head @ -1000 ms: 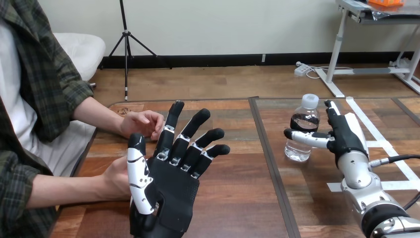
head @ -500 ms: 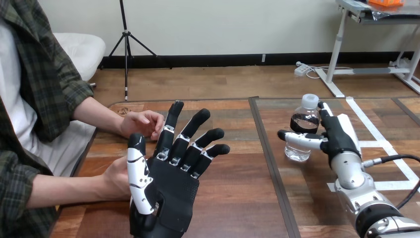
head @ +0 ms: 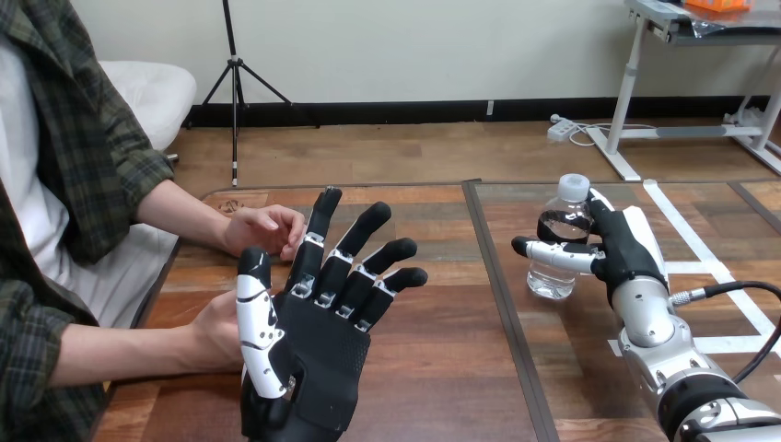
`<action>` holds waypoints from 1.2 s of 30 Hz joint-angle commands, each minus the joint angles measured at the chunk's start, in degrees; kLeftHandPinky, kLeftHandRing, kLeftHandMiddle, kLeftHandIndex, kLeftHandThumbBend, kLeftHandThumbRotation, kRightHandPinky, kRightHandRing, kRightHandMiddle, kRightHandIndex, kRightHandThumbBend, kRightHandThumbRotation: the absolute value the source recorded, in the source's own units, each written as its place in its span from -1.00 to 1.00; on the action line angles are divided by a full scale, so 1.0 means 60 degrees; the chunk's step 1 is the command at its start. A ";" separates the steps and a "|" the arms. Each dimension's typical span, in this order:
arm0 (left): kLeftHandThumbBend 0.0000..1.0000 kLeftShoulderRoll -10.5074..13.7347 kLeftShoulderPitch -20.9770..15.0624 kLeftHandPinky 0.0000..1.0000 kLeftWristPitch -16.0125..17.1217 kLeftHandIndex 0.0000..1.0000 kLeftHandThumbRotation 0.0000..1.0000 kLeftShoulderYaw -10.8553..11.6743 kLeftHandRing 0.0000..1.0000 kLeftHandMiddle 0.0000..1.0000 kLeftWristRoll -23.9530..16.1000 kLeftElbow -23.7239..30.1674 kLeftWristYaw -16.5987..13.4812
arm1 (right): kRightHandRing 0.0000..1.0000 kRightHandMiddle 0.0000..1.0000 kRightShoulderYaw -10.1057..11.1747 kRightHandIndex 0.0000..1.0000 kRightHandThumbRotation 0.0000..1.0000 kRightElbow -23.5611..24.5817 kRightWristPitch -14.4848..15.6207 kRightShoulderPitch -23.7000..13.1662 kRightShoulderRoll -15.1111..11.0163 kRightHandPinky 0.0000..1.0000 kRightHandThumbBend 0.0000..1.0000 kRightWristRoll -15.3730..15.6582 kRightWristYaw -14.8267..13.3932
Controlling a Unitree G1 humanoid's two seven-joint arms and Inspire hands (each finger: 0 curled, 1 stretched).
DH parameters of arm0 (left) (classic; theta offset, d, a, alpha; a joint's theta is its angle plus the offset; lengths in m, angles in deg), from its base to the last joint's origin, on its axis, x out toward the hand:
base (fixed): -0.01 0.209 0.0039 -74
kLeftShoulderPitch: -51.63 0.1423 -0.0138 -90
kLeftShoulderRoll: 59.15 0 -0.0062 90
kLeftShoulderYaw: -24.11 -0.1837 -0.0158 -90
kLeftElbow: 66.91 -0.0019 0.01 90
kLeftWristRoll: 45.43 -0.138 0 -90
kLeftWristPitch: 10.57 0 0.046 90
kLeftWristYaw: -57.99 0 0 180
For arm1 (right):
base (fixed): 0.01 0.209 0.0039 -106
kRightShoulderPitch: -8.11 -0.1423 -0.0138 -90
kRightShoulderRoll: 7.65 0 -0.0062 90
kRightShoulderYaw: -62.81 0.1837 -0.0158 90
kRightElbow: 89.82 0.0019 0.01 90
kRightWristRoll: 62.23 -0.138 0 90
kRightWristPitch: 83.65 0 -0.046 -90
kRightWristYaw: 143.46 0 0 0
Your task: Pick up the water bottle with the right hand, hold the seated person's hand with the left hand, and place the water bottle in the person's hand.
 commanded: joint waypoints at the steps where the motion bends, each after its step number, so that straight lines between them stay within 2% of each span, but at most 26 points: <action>1: 0.09 -0.1136 0.0724 0.25 0.0201 0.98 1.00 -0.0039 0.39 0.62 -0.0032 0.0320 0.0044 | 0.85 0.90 -0.0058 0.89 -0.57 0.0123 -0.0174 -0.1018 0.0084 0.74 0.55 0.0045 -0.0179; 13: 0.09 -0.1180 0.0820 0.25 0.0266 0.97 1.00 -0.0085 0.39 0.62 -0.0102 0.0383 -0.0053 | 0.84 0.89 -0.0120 0.87 -0.55 0.0098 -0.0161 -0.1071 0.0134 0.74 0.53 0.0143 -0.0221; 23: 0.08 -0.1147 0.0881 0.25 0.0327 0.97 1.00 -0.0094 0.39 0.62 -0.0108 0.0431 -0.0040 | 0.75 0.80 -0.0152 0.78 -0.64 0.0083 -0.0144 -0.1082 0.0212 0.65 0.47 0.0223 -0.0640; 28: 0.08 -0.1117 0.0907 0.25 0.0360 0.97 1.00 -0.0101 0.39 0.62 -0.0112 0.0457 -0.0048 | 0.61 0.66 -0.0064 0.64 -0.76 0.0073 -0.0206 -0.1055 0.0260 0.51 0.43 0.0153 -0.0805; 36: 0.09 -0.1112 0.0947 0.25 0.0367 0.99 1.00 -0.0111 0.40 0.62 -0.0108 0.0489 -0.0110 | 0.37 0.45 0.0154 0.45 -0.93 0.0081 -0.0246 -0.1006 0.0312 0.30 0.38 -0.0114 -0.0782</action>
